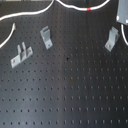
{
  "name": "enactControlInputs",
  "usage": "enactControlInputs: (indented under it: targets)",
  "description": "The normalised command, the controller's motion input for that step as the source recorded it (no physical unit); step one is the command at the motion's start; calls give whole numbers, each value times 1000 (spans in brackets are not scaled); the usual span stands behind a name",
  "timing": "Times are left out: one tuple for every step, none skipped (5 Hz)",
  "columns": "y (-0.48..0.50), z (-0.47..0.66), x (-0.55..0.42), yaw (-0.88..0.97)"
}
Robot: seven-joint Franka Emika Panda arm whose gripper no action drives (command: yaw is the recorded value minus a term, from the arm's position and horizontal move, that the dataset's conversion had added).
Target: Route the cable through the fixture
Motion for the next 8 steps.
enactControlInputs:
  targets:
    - [7, 0, -14, 0]
    - [-9, 0, 16, 0]
    - [-2, 236, -4, 0]
    - [257, 277, 33, -80]
    - [431, 107, 257, -71]
    - [405, 200, 192, -46]
    - [284, 166, 95, -31]
    - [-10, 0, -5, 0]
